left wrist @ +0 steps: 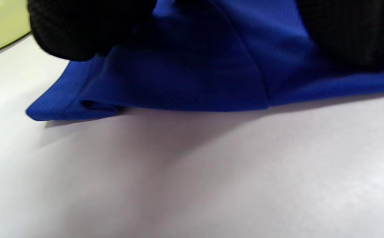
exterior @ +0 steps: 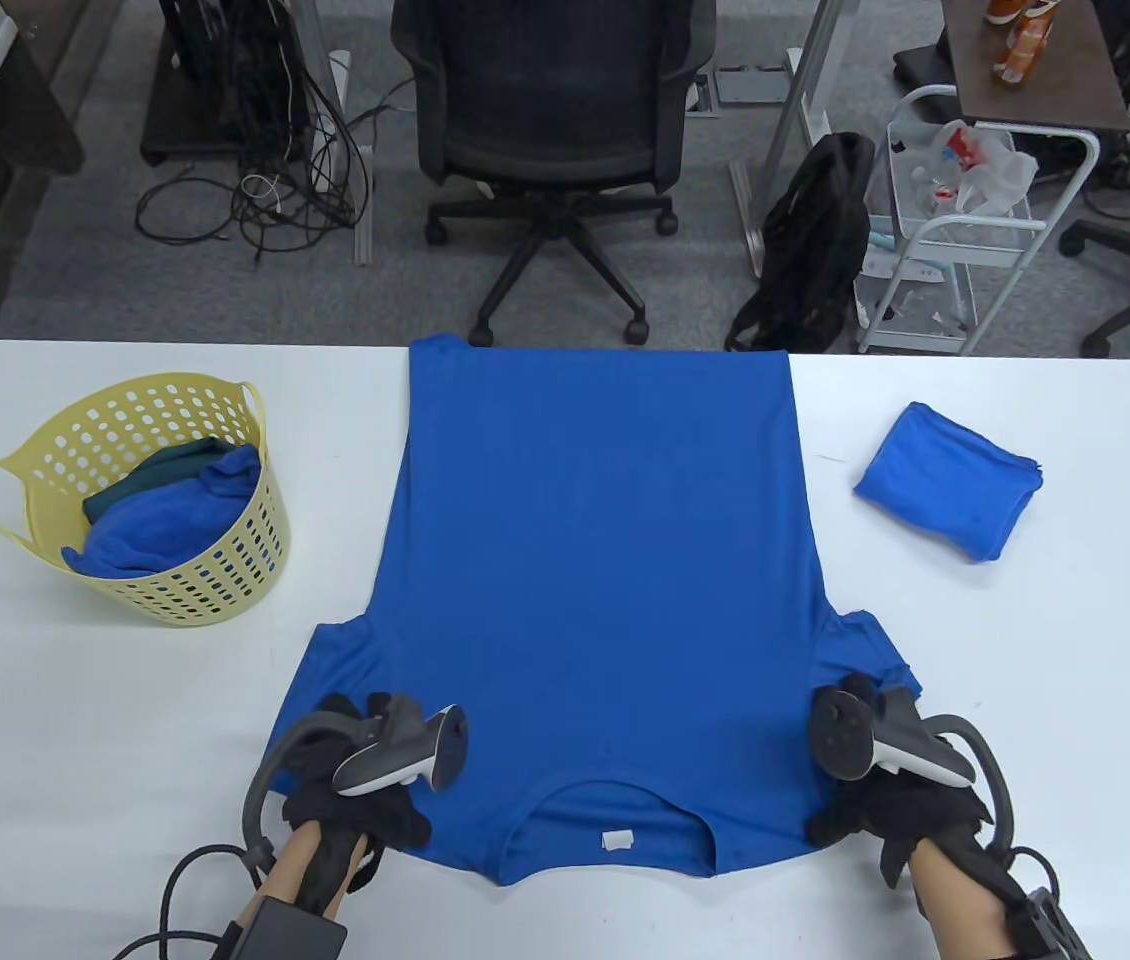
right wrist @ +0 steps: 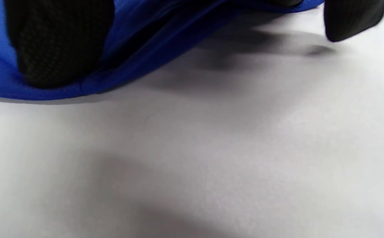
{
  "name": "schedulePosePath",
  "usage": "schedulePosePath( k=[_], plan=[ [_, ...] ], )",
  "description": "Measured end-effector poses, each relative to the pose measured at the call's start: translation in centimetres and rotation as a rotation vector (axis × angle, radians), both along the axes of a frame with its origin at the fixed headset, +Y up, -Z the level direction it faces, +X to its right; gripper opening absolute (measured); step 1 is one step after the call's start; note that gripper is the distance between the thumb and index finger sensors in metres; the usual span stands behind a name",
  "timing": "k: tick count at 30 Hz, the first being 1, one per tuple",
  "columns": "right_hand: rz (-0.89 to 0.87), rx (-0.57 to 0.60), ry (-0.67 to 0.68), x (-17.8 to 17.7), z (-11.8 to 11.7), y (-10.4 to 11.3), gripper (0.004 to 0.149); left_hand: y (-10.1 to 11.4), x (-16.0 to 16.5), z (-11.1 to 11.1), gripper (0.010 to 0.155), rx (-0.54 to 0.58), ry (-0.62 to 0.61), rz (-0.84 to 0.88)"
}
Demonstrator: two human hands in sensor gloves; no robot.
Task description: Fold and stack clothes and towels from laundry basket
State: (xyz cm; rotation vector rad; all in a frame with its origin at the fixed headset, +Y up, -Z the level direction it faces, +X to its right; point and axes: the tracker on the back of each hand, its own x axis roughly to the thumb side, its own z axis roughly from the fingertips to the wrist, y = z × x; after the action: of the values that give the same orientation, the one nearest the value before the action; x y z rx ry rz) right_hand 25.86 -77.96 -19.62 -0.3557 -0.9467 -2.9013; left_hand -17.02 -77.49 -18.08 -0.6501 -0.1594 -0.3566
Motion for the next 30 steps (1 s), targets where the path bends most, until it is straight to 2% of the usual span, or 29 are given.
schedulePosePath(
  k=[3,5,7,9,11,13,14,17,19,22,25,27,30],
  plan=[
    [-0.059,0.089,-0.028,0.4,-0.1,2.5,0.108,1.7,-1.4,-0.6,0.120,0.049,0.088,0.148],
    [-0.181,0.224,-0.074,0.9,-0.5,5.8,0.099,3.7,-2.1,-0.6,0.118,0.161,0.164,0.310],
    [-0.277,0.296,-0.125,1.1,-1.6,7.5,0.089,4.3,-1.6,-0.6,0.115,0.223,0.195,0.409],
    [-0.354,0.322,-0.178,0.8,-3.6,8.2,0.085,3.9,0.0,-1.1,0.116,0.198,0.185,0.459],
    [-0.363,0.357,-0.226,0.0,-6.1,7.7,0.082,2.6,2.2,-1.8,0.116,0.139,0.167,0.441],
    [-0.308,0.337,-0.251,-0.8,-8.6,6.0,0.083,1.0,4.6,-2.7,0.117,0.053,0.140,0.381],
    [-0.246,0.275,-0.243,-1.3,-9.9,4.4,0.085,0.0,6.0,-3.2,0.118,0.001,0.129,0.340],
    [-0.109,0.058,-0.228,-2.1,-11.2,0.5,0.088,-2.0,8.3,-3.8,0.118,-0.093,0.097,0.289],
    [-0.054,-0.025,-0.199,-2.1,-11.2,-1.2,0.089,-2.2,8.5,-3.8,0.119,-0.109,0.048,0.218],
    [-0.126,0.072,-0.182,-1.6,-9.9,-1.0,0.088,-2.1,7.3,-4.4,0.118,-0.087,0.025,0.266],
    [-0.052,0.012,-0.059,-2.0,-7.2,-0.8,0.088,-1.8,5.1,-5.7,0.117,-0.115,0.033,0.187],
    [-0.100,0.017,0.028,-2.8,-4.7,-0.6,0.086,-1.3,3.5,-6.2,0.117,-0.105,0.032,0.115],
    [-0.082,0.001,0.153,-4.1,-2.5,0.1,0.082,-0.7,1.6,-6.2,0.116,-0.094,0.041,0.027]
  ],
)
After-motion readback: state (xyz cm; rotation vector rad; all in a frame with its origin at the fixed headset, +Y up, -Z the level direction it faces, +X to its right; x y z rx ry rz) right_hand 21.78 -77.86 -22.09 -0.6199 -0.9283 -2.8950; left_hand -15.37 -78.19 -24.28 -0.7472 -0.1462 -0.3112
